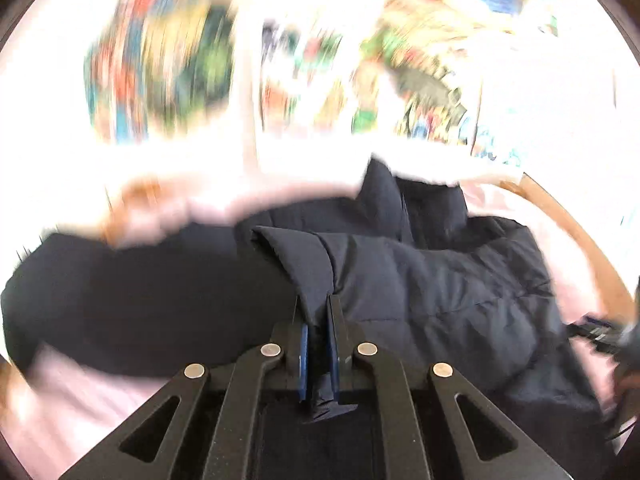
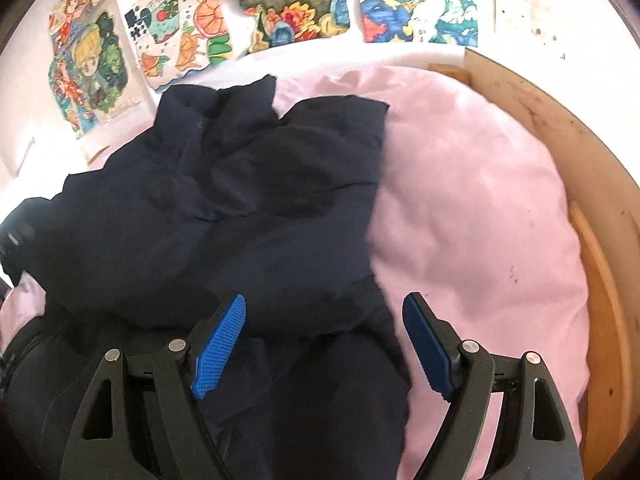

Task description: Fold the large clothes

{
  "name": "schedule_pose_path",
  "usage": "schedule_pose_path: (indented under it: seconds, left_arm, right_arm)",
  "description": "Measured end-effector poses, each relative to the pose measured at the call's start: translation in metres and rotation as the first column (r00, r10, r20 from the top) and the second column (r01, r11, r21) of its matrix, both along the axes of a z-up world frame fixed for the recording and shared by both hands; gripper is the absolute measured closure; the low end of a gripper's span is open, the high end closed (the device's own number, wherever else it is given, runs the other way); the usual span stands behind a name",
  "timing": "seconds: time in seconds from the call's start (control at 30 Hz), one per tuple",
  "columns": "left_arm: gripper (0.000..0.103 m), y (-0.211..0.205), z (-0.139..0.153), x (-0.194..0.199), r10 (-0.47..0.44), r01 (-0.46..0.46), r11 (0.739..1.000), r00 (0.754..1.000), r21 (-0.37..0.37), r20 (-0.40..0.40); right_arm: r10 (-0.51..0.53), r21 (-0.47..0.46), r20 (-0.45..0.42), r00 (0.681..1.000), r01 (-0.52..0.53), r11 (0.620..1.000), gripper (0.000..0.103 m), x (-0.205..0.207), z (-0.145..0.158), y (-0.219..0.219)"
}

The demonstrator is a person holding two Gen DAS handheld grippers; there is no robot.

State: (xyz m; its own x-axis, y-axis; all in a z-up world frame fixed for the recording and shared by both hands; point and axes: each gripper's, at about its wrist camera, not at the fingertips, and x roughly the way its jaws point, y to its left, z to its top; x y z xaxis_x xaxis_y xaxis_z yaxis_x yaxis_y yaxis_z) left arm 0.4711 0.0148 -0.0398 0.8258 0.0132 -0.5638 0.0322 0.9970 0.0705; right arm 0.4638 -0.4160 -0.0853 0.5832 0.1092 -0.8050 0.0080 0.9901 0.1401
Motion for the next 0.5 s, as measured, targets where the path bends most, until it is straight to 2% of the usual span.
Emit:
schedule_pose_path:
  seconds: [0.07, 0.1, 0.17, 0.27, 0.33, 0.43, 0.5]
  left_arm:
    - [0.094, 0.002, 0.000, 0.001, 0.004, -0.004, 0.996, 1.000, 0.091, 0.003]
    - [0.094, 0.005, -0.011, 0.011, 0.013, -0.009, 0.993, 0.999, 0.119, -0.037]
    - [0.094, 0.018, -0.040, 0.028, 0.031, -0.016, 0.992, 0.992, 0.124, -0.120]
    - [0.092, 0.023, -0.086, 0.056, 0.060, -0.027, 0.991, 0.965, 0.133, -0.254]
    - [0.090, 0.028, -0.112, 0.067, 0.085, -0.043, 0.990, 0.943, 0.135, -0.322]
    - [0.085, 0.026, -0.118, 0.072, 0.089, -0.041, 0.988, 0.939, 0.149, -0.331]
    - [0.083, 0.026, -0.119, 0.073, 0.094, -0.045, 0.987, 0.938, 0.151, -0.335]
  right_arm:
    - [0.005, -0.028, 0.016, 1.000, -0.005, 1.000, 0.026, 0.003, 0.001, 0.002]
    - [0.016, -0.061, 0.036, 0.999, -0.014, 0.998, 0.026, 0.006, 0.002, 0.006]
    - [0.035, -0.117, 0.066, 0.997, -0.027, 0.993, 0.026, 0.012, 0.006, 0.013]
    - [0.087, -0.195, 0.081, 0.993, -0.070, 0.978, 0.026, 0.023, 0.005, 0.028]
    - [0.125, -0.271, 0.048, 0.991, -0.108, 0.957, 0.026, 0.033, -0.003, 0.042]
    - [0.139, -0.315, -0.033, 0.990, -0.142, 0.938, 0.026, 0.047, -0.030, 0.053]
    - [0.119, -0.324, -0.059, 0.991, -0.132, 0.937, 0.018, 0.052, -0.043, 0.053]
